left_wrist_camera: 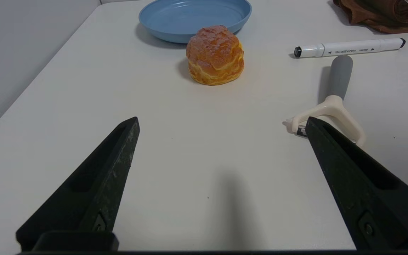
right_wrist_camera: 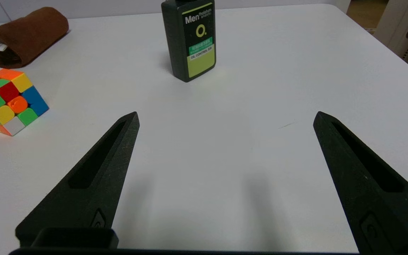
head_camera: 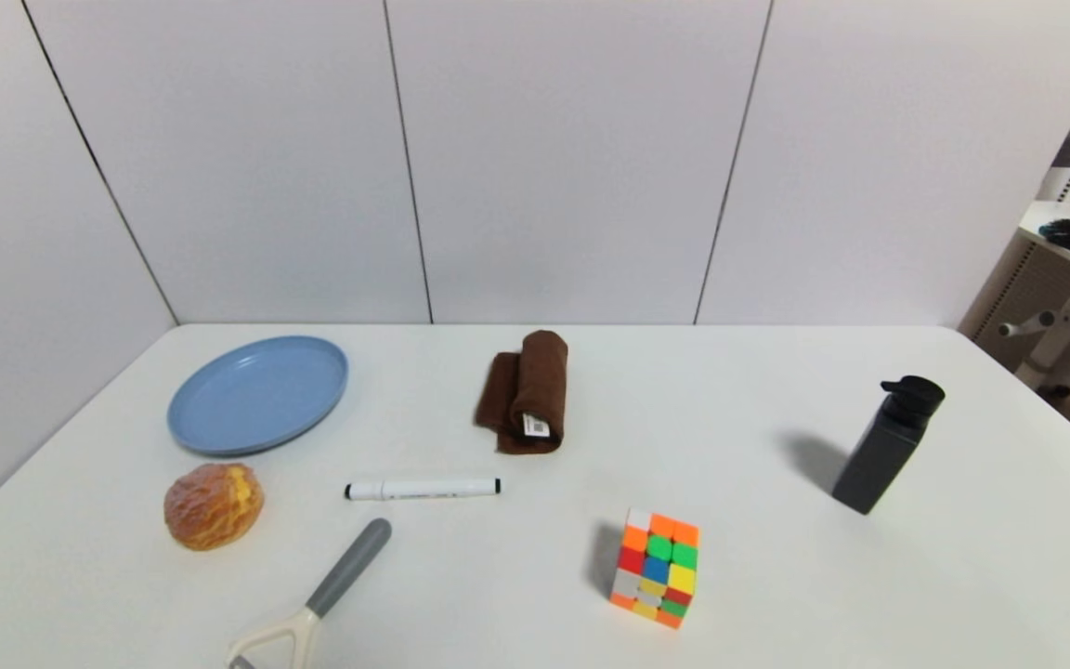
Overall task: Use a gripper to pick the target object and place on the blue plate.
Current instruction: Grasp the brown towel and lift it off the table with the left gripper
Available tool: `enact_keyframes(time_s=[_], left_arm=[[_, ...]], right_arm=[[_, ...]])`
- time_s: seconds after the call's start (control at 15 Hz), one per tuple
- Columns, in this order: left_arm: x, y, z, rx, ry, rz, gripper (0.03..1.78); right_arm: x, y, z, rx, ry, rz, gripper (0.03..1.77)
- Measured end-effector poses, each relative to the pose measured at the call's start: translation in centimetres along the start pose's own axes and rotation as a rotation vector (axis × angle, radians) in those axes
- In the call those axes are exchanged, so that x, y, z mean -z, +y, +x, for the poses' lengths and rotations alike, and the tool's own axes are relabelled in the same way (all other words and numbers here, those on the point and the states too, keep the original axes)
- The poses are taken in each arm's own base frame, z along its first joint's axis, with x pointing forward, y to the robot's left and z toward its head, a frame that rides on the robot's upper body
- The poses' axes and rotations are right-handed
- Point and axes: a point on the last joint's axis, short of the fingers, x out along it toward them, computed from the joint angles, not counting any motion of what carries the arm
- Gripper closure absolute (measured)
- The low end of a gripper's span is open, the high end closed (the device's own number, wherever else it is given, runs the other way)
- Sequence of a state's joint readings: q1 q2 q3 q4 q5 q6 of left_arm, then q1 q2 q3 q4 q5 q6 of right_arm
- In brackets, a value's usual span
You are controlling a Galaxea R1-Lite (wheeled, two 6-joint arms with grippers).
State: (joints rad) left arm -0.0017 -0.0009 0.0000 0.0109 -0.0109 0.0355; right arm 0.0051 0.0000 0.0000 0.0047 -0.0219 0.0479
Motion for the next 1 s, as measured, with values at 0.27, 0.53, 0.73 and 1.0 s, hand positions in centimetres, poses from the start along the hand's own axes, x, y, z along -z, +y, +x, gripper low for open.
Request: enact_keyframes(time_s=[0.27,0.53,0.73,1.0], left_arm=[[0.00,0.00,0.00,0.000,0.000,0.000,0.12],[0.00,0.00,0.00,0.000,0.000,0.000,0.12],[0.00,0.00,0.00,0.000,0.000,0.000,0.12],[0.00,0.00,0.00,-0.002,0.000,0.000,0.12]], right_arm=[[0.00,0.00,0.00,0.000,0.000,0.001,0.10],[0.00,0.00,0.00,0.000,0.000,0.001,0.10],[0.00,0.00,0.00,0.000,0.000,0.001,0.10],[0.00,0.00,0.00,0.000,0.000,0.000,0.10]])
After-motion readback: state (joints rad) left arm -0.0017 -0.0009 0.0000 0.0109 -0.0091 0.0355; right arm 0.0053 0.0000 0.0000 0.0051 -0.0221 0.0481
